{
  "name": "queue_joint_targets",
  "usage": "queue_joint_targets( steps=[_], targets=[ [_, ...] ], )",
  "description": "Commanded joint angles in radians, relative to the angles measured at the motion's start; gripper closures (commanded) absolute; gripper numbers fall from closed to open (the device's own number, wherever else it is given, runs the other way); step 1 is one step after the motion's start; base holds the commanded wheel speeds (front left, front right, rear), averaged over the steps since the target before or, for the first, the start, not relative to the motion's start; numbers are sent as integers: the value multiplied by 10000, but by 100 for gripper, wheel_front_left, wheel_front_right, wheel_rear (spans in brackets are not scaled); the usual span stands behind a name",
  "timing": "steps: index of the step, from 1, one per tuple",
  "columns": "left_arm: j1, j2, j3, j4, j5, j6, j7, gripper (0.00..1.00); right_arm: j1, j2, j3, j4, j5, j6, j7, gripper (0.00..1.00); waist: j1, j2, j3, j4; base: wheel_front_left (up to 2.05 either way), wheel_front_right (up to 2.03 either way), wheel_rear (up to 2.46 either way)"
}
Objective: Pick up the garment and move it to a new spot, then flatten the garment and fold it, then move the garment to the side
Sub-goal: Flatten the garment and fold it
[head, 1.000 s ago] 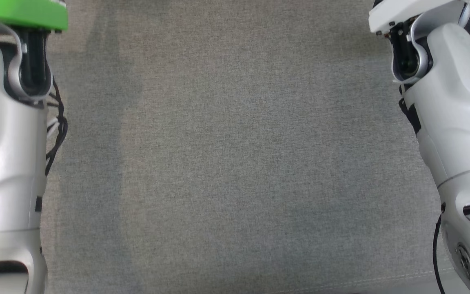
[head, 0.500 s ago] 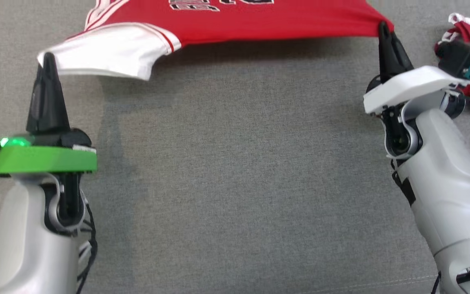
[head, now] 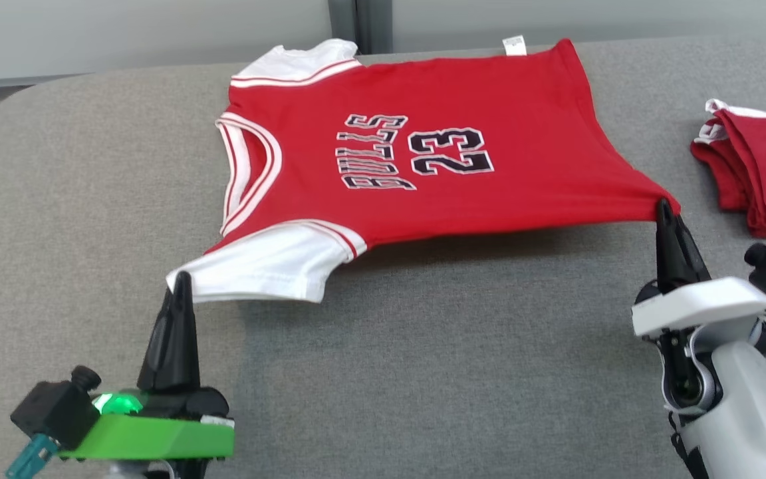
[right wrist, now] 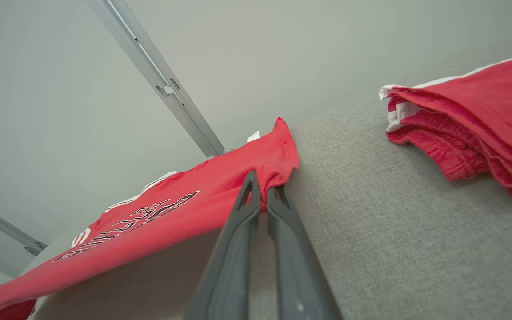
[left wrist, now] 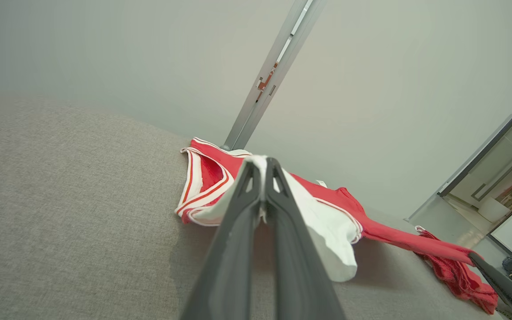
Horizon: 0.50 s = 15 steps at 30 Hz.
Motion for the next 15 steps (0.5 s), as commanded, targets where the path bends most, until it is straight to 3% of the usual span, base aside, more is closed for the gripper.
queue_joint_targets(
  steps=[1,15],
  targets=[
    [406,-51,-30,-175,93,18,-30,100,491,20,-113,-278,-56,-2,-41,100,1,0,-569,319,0,0,0],
    [2954,243,-301,-2057,369,474,234,100,3705,438,-863,-2815,-549,-1,347,100,1,0,-1070,347,0,0,0]
  ],
)
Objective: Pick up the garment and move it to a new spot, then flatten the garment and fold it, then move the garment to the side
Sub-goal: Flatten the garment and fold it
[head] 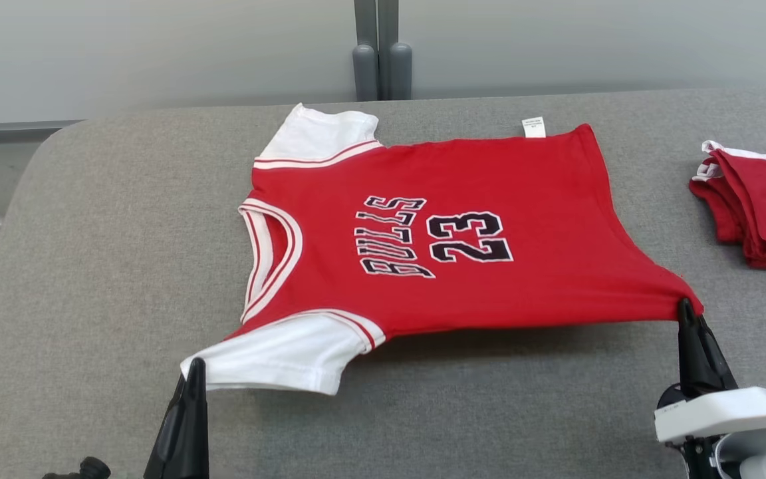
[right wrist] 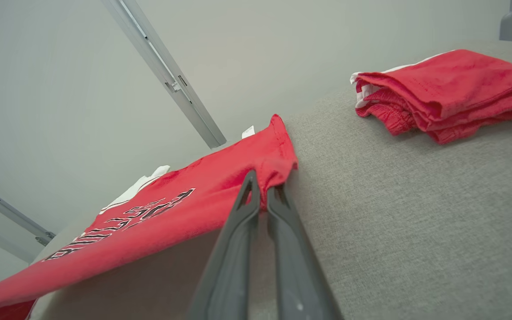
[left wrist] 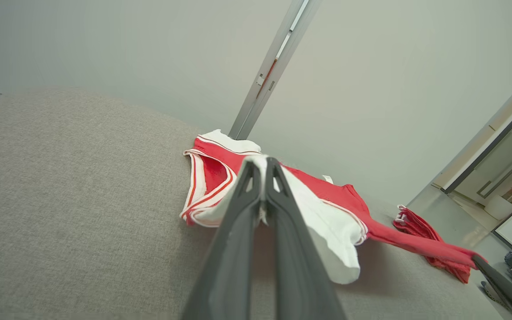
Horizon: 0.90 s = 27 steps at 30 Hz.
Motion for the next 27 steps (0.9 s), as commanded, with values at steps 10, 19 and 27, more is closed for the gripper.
queue_joint_targets(
  steps=[10,19,27],
  targets=[
    [514,219,-87,108,-194,129,401,100,999,396,-238,-520,-236,-1,972,100,1,0,95,-39,0,0,0],
    [-540,80,-203,1658,-288,-18,308,100,279,517,6,1094,-172,-1,688,100,1,0,153,-41,0,0,0],
    [-1200,-28,-301,2677,-311,-147,130,100,-159,547,186,1939,86,-1,341,100,1,0,168,-100,0,0,0]
  ],
)
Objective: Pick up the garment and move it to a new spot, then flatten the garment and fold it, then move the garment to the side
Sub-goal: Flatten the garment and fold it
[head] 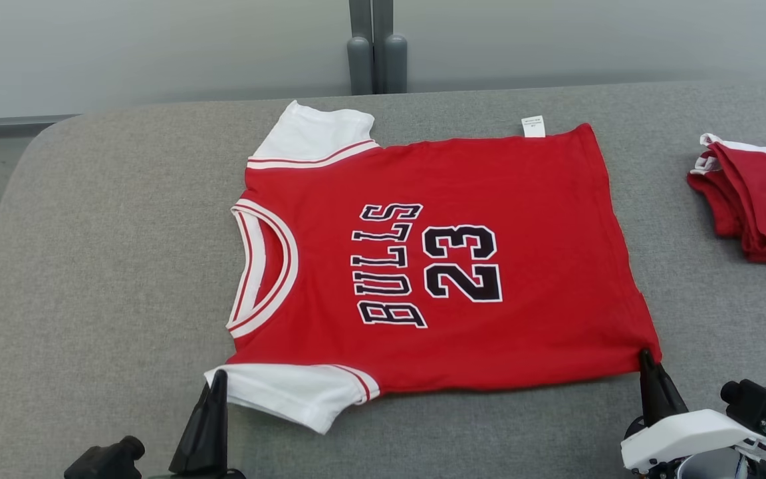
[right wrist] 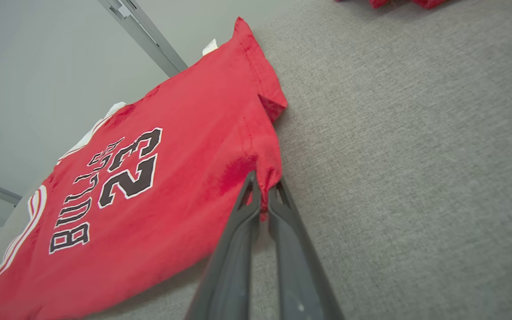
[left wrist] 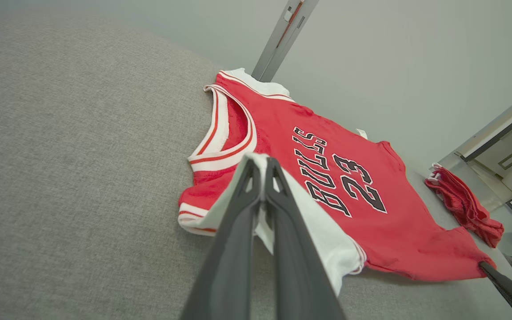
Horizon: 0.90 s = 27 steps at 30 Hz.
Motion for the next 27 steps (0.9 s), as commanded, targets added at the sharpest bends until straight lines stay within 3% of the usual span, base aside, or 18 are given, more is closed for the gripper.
queue_joint_targets(
  steps=[1,14,27],
  targets=[
    [-295,-14,43,58,-8,-55,-84,100,-171,-7,1,40,170,-1,-111,100,1,0,6,-16,0,0,0],
    [-2904,47,95,1382,341,-191,-315,100,-1212,26,73,-71,1784,-1,-445,100,1,0,407,-221,0,0,0],
    [-5172,-335,437,3274,771,-295,-469,100,-2628,41,72,438,1936,-1,-523,100,1,0,1396,-476,0,0,0]
  ],
)
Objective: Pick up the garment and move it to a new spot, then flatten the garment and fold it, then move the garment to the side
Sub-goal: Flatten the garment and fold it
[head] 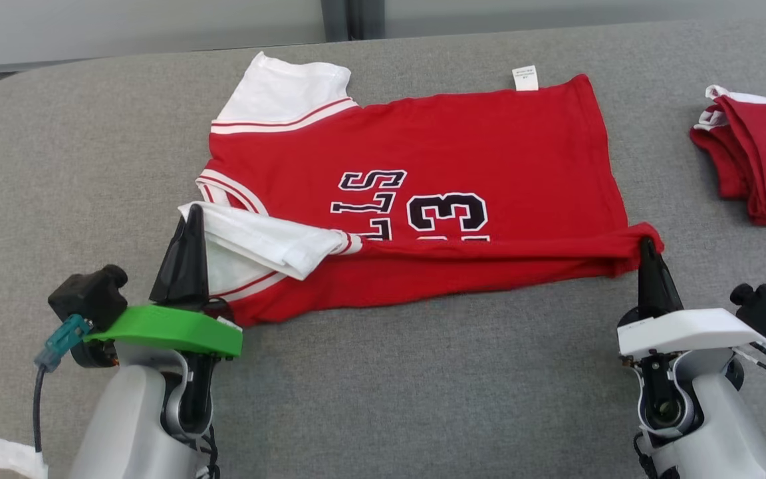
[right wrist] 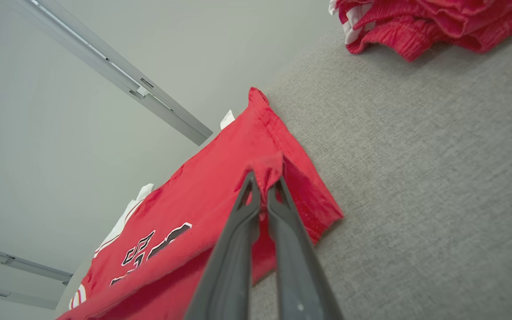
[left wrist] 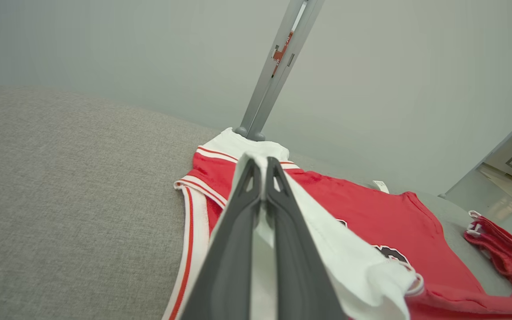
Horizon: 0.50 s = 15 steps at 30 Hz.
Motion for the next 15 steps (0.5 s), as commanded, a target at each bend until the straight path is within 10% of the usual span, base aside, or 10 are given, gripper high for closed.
queue_joint_targets(
  steps=[1,9,11,13,15],
  targets=[
    [-334,-34,131,164,175,-35,-46,100,-273,-19,-57,235,-137,-1,-9,100,0,0,266,-107,0,0,0],
    [-1347,-295,670,1317,638,-61,-49,100,-1782,-11,-134,1812,-653,-1,-25,100,0,0,721,-157,0,0,0],
    [-1543,-355,744,1544,781,-60,-48,100,-2051,-9,-43,2102,-680,-1,-46,75,0,0,780,-167,0,0,0],
    [-1843,-419,836,1922,915,-70,-43,100,-2459,-11,102,2506,-737,-1,-93,0,0,0,850,-173,0,0,0],
    [-2004,-445,858,2211,1029,-73,-42,88,-2670,-10,168,2714,-827,-1,-152,0,0,0,879,-189,0,0,0]
  ],
)
